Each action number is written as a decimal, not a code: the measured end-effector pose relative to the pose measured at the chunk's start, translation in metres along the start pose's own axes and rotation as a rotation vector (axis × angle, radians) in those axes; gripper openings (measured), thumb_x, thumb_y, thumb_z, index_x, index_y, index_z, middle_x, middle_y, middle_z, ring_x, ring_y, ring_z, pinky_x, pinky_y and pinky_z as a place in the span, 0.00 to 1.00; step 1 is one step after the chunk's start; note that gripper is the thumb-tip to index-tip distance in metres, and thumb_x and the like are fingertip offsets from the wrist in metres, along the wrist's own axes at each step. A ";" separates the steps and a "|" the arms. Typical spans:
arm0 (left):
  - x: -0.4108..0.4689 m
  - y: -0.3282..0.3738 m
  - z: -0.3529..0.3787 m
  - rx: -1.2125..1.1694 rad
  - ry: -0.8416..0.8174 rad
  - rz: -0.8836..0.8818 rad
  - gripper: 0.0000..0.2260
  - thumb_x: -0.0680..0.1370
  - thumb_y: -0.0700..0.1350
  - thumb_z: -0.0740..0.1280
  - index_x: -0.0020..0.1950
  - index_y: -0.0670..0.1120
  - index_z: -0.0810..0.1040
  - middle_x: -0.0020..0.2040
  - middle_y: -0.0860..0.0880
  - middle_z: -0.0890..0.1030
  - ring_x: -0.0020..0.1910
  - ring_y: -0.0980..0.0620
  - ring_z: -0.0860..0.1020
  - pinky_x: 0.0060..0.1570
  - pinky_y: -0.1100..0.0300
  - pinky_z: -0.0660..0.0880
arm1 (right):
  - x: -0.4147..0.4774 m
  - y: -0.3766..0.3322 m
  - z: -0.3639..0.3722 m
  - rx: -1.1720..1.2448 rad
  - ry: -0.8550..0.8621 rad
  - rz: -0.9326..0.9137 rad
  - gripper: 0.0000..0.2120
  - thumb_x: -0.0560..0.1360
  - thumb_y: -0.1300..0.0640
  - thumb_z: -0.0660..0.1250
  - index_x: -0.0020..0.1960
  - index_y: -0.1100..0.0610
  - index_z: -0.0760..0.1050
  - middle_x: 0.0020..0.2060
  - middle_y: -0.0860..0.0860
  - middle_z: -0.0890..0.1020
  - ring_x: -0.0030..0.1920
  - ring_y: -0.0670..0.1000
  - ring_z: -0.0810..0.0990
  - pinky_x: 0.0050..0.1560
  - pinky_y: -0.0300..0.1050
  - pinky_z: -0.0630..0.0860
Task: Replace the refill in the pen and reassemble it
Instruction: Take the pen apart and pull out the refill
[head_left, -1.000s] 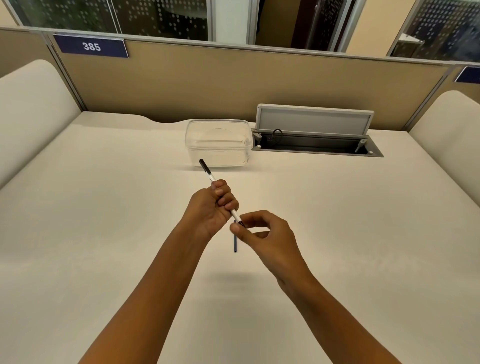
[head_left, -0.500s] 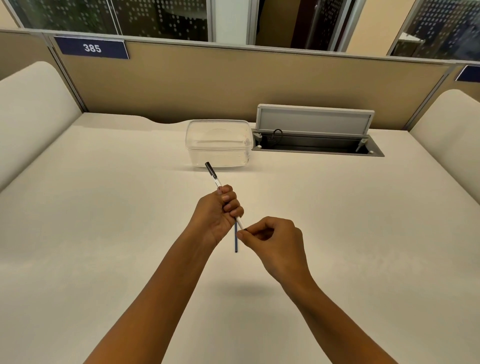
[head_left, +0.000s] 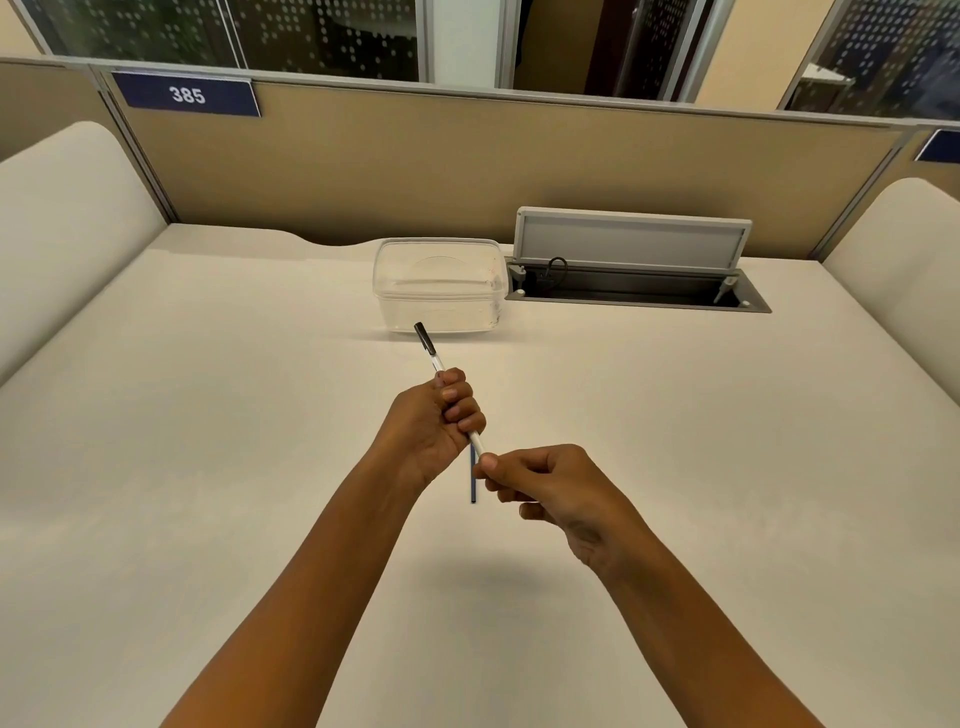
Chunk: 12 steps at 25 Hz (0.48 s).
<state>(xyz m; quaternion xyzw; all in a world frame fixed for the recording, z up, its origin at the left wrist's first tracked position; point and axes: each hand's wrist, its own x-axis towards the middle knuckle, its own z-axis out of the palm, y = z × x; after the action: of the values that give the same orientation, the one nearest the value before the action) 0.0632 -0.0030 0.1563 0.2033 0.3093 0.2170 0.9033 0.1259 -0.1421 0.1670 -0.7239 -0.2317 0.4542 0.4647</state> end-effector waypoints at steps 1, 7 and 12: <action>0.001 -0.001 -0.001 -0.008 0.005 -0.008 0.18 0.77 0.31 0.45 0.33 0.46 0.64 0.20 0.53 0.64 0.17 0.57 0.60 0.20 0.69 0.59 | 0.000 0.001 0.002 -0.005 0.039 -0.020 0.07 0.70 0.50 0.72 0.41 0.52 0.85 0.34 0.46 0.85 0.36 0.42 0.81 0.41 0.40 0.74; 0.016 -0.011 -0.007 -0.019 0.091 -0.013 0.19 0.79 0.33 0.42 0.32 0.46 0.63 0.19 0.53 0.64 0.15 0.56 0.59 0.19 0.68 0.57 | 0.003 0.006 0.015 -0.353 0.356 -0.234 0.07 0.69 0.51 0.73 0.38 0.55 0.84 0.31 0.47 0.84 0.33 0.45 0.80 0.37 0.39 0.76; 0.028 0.017 -0.024 -0.006 0.157 0.213 0.11 0.65 0.31 0.52 0.32 0.48 0.60 0.16 0.54 0.62 0.13 0.59 0.58 0.16 0.70 0.55 | -0.007 0.031 0.035 -0.927 0.630 -0.533 0.11 0.60 0.59 0.80 0.30 0.56 0.77 0.27 0.50 0.77 0.24 0.49 0.75 0.24 0.37 0.63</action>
<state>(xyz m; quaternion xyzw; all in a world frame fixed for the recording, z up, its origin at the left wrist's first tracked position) 0.0631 0.0319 0.1339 0.2145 0.3549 0.3278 0.8489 0.0897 -0.1452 0.1373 -0.8670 -0.4294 -0.0610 0.2454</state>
